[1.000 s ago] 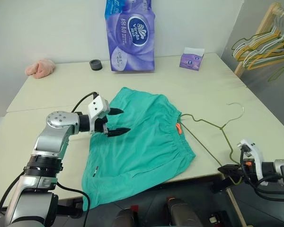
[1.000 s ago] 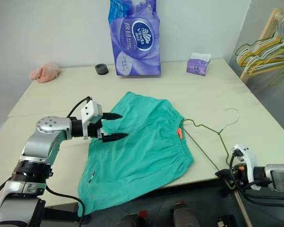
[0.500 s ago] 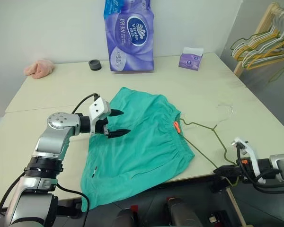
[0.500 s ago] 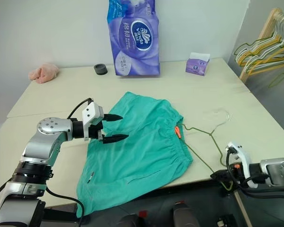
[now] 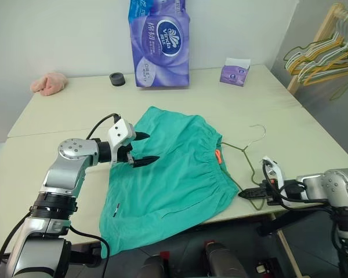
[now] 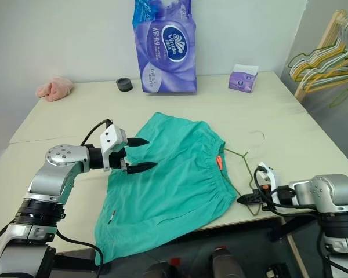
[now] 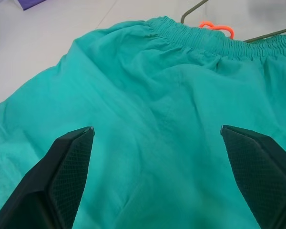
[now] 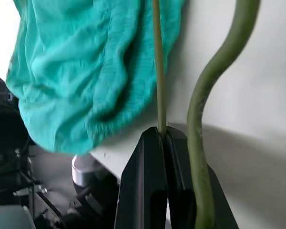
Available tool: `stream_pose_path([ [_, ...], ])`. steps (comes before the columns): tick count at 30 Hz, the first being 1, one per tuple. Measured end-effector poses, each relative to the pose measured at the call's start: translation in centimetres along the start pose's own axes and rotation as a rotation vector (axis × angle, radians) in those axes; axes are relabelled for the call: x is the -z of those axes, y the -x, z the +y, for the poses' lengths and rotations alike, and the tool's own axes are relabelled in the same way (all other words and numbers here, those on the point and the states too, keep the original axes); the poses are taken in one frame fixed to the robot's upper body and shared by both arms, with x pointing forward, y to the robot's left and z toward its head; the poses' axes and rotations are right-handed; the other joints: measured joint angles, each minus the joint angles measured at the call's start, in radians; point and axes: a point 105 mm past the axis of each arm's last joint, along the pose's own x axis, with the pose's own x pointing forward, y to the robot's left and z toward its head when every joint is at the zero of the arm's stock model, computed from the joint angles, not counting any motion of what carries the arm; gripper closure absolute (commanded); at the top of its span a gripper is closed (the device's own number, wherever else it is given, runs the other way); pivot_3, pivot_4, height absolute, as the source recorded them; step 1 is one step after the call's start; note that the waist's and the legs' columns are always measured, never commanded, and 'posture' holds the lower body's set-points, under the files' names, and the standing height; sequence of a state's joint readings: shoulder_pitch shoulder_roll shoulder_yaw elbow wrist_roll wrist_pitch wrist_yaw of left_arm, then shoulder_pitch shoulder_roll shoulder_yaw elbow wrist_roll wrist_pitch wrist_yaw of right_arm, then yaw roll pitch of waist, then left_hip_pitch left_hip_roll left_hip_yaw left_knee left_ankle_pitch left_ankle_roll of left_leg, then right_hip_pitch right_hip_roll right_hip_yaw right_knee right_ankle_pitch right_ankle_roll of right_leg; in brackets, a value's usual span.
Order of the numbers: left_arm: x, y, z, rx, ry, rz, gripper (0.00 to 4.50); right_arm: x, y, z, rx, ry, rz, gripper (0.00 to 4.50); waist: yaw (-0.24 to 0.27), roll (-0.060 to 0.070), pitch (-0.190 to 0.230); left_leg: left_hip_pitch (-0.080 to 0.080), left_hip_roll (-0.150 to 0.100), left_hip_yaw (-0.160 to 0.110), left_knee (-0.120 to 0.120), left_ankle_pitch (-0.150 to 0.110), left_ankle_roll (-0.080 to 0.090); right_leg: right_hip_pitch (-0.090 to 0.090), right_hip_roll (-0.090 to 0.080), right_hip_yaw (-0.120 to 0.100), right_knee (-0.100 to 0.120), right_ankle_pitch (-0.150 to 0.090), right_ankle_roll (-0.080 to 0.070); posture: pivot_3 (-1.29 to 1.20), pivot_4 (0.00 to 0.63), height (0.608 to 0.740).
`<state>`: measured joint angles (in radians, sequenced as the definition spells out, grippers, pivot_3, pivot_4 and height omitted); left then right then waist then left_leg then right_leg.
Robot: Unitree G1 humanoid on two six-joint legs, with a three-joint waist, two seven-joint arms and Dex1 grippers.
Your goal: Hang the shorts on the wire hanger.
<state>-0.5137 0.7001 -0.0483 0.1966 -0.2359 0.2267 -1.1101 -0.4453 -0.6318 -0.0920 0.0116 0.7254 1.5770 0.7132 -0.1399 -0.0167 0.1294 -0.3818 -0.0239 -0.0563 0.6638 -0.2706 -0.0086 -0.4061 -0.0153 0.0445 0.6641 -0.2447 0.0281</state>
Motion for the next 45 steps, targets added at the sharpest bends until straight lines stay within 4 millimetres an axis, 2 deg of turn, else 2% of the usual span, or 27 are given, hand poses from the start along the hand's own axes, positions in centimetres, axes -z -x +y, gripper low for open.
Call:
stream_pose_path([
  [3, 0.0, 0.1, 0.1, -0.015, 0.001, -0.002, 0.01, -1.1, -1.0, 0.6, -0.017, -0.008, -0.031, 4.50, 0.000, 0.000, 0.000, 0.000, 0.000, -0.001, 0.000, 0.000, 0.000, 0.000, 0.000, 0.000, 0.000, 0.000, 0.000, -0.17, 0.110, 0.740],
  [9, -0.2, 0.5, 0.9, -0.072, 0.015, -0.020, 0.01, -2.7, -0.8, 1.0, 0.008, 0.058, -0.095, 4.50, 0.002, 0.000, 0.000, -0.001, -0.001, -0.001, 0.000, 0.000, 0.000, 0.000, -0.001, 0.000, 0.000, 0.000, 0.000, -0.18, 0.105, 0.740],
  [14, -0.9, 0.6, 2.2, -0.148, 0.072, -0.077, 0.01, -4.2, -0.1, 1.8, 0.059, 0.263, -0.155, 4.50, 0.000, 0.000, 0.000, -0.001, -0.001, -0.001, 0.000, 0.000, 0.000, -0.001, -0.001, -0.001, 0.000, 0.000, 0.000, -0.18, 0.100, 0.740],
  [19, -3.1, 1.1, 4.3, -0.218, 0.091, -0.156, 0.01, -5.0, -1.0, 3.3, 0.112, 0.517, -0.173, 4.50, -0.001, 0.000, 0.000, -0.001, -0.001, -0.001, 0.000, 0.000, 0.000, -0.001, -0.001, -0.001, 0.000, 0.000, 0.000, -0.18, 0.092, 0.740],
  [23, -4.7, 1.4, 5.1, -0.230, 0.085, -0.206, 0.01, -5.1, -1.3, 3.4, 0.166, 0.667, -0.152, 4.50, -0.001, 0.000, 0.000, -0.001, -0.001, -0.001, 0.000, 0.000, 0.000, -0.001, -0.001, -0.001, 0.000, 0.000, 0.000, -0.18, 0.087, 0.740],
  [29, -6.9, 1.5, 4.8, -0.129, 0.004, -0.215, 0.01, -5.0, -1.7, 3.6, 0.200, 0.820, -0.132, 4.50, -0.001, 0.000, 0.000, -0.001, -0.001, -0.001, 0.000, 0.000, 0.000, -0.001, -0.001, -0.002, 0.000, 0.000, 0.000, -0.18, 0.080, 0.740],
  [34, -8.4, 1.3, 5.6, -0.094, -0.101, -0.203, 0.01, -5.3, -1.7, 3.6, 0.223, 0.874, -0.140, 4.50, -0.001, 0.000, 0.000, -0.001, -0.001, -0.001, 0.000, 0.000, 0.000, -0.001, -0.001, -0.002, 0.000, 0.000, 0.000, -0.19, 0.075, 0.740],
  [37, -8.5, 1.1, 5.6, -0.051, -0.154, -0.175, 0.01, -5.3, -1.8, 4.0, 0.215, 0.890, -0.143, 4.50, -0.002, 0.000, 0.000, -0.001, -0.001, 0.000, 0.000, 0.000, 0.000, -0.002, -0.001, -0.002, 0.000, 0.000, 0.000, -0.19, 0.074, 0.740],
  [42, -6.8, 0.2, 4.5, 0.103, -0.228, -0.058, 0.01, -5.2, -1.5, 5.3, 0.213, 0.999, -0.141, 4.50, -0.004, 0.000, 0.000, -0.001, -0.001, -0.001, 0.000, 0.000, 0.000, -0.002, -0.001, -0.002, 0.000, 0.000, 0.000, -0.20, 0.074, 0.740],
  [45, -6.3, -0.4, 4.9, 0.111, -0.261, -0.018, 0.01, -5.0, -1.4, 5.7, 0.226, 1.099, -0.119, 4.50, -0.004, 0.000, 0.000, -0.002, -0.001, 0.000, 0.000, 0.000, 0.000, -0.002, -0.001, -0.002, 0.000, 0.000, 0.000, -0.21, 0.076, 0.740],
])
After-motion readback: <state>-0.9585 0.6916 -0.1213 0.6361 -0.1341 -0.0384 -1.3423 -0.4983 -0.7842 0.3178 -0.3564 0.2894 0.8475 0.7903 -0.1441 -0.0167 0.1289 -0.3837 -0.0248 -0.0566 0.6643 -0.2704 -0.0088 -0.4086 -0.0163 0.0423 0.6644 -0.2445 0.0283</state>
